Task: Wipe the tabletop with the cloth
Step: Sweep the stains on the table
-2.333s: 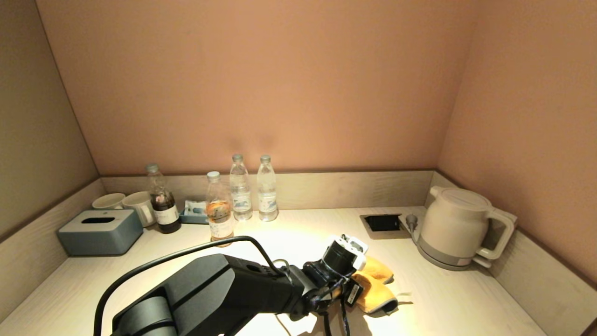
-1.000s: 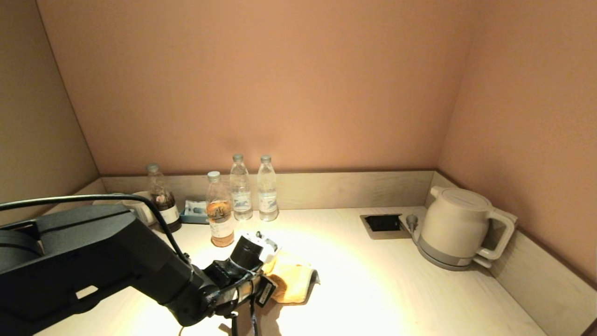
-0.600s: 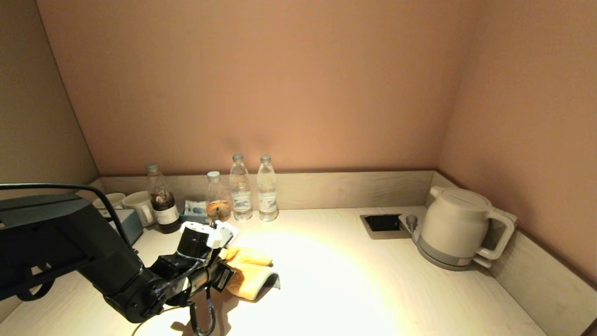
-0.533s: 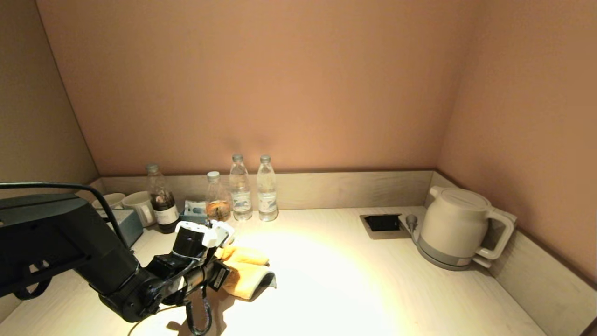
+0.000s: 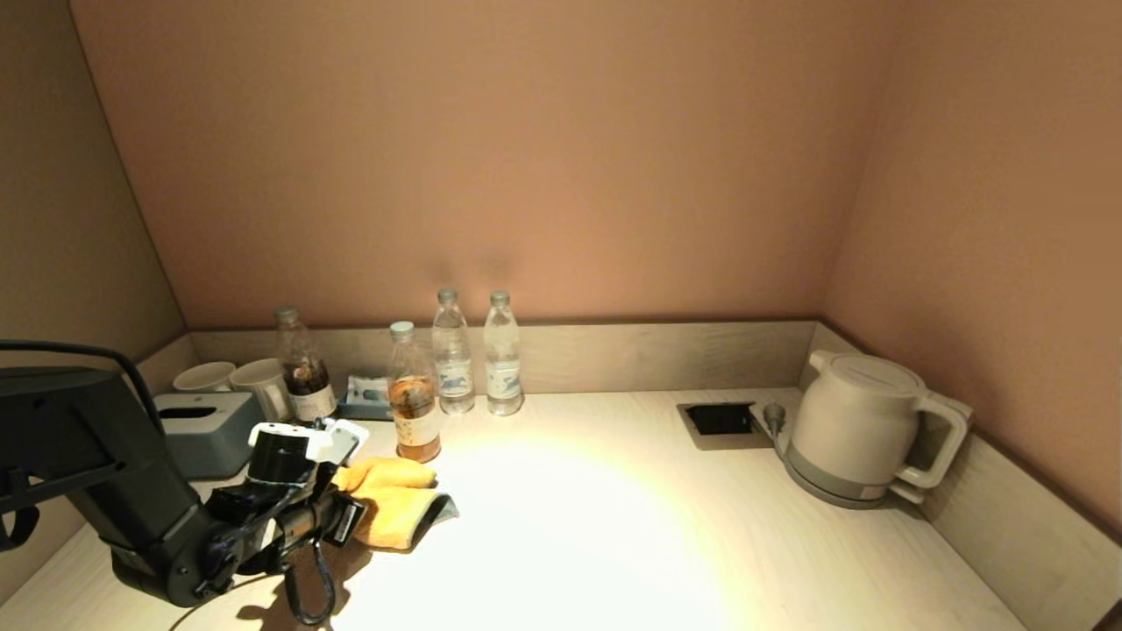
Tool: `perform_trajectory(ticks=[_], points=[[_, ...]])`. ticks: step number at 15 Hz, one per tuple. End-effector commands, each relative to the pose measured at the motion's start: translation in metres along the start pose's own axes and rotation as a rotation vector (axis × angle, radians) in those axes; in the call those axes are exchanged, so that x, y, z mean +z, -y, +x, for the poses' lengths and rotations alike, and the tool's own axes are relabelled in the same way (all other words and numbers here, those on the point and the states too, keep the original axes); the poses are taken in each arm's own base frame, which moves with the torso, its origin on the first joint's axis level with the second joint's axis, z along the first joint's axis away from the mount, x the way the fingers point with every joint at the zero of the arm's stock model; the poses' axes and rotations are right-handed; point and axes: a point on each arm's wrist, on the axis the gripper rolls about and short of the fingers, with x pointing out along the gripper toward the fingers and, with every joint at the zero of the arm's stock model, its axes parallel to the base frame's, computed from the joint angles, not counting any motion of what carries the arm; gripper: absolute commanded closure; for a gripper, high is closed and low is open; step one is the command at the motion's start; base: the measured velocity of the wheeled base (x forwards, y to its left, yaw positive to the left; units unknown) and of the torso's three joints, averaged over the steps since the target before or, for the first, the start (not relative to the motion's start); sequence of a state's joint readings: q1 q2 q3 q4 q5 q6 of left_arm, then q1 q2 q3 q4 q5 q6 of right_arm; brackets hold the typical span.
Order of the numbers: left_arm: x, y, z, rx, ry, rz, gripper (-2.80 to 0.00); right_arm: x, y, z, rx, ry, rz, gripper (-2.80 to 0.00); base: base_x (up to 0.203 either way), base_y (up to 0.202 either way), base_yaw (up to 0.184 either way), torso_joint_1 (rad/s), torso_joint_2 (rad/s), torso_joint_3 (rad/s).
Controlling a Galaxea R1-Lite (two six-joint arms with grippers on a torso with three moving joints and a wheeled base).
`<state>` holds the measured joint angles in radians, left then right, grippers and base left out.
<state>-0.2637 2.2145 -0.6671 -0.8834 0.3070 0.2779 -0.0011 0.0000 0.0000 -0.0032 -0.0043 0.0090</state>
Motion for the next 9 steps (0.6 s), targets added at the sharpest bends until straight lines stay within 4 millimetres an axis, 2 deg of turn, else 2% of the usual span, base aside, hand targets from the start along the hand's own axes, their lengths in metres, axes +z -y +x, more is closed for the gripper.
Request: perform_trajectory(ticks=[1, 3, 4, 7, 9], points=[[-0.012, -0.015, 0.002, 0.036, -0.030, -0.015, 0.00, 0.000, 0.000, 0.000, 0.001, 0.000, 0.000, 0.00, 0.000, 0.000, 0.000, 0.000, 0.00, 0.000], [-0.030, -0.036, 0.003, 0.087, -0.071, -0.053, 0.00, 0.000, 0.000, 0.000, 0.001, 0.000, 0.000, 0.00, 0.000, 0.000, 0.000, 0.000, 0.00, 0.000], [-0.033, -0.039, 0.001, 0.095, -0.067, -0.060, 0.00, 0.000, 0.000, 0.000, 0.001, 0.000, 0.000, 0.00, 0.000, 0.000, 0.000, 0.000, 0.00, 0.000], [-0.032, -0.039, -0.003, 0.098, -0.049, -0.062, 0.00, 0.000, 0.000, 0.000, 0.001, 0.000, 0.000, 0.00, 0.000, 0.000, 0.000, 0.000, 0.00, 0.000], [-0.046, -0.030, -0.024, 0.079, -0.038, -0.047, 0.00, 0.000, 0.000, 0.000, 0.001, 0.000, 0.000, 0.00, 0.000, 0.000, 0.000, 0.000, 0.00, 0.000]])
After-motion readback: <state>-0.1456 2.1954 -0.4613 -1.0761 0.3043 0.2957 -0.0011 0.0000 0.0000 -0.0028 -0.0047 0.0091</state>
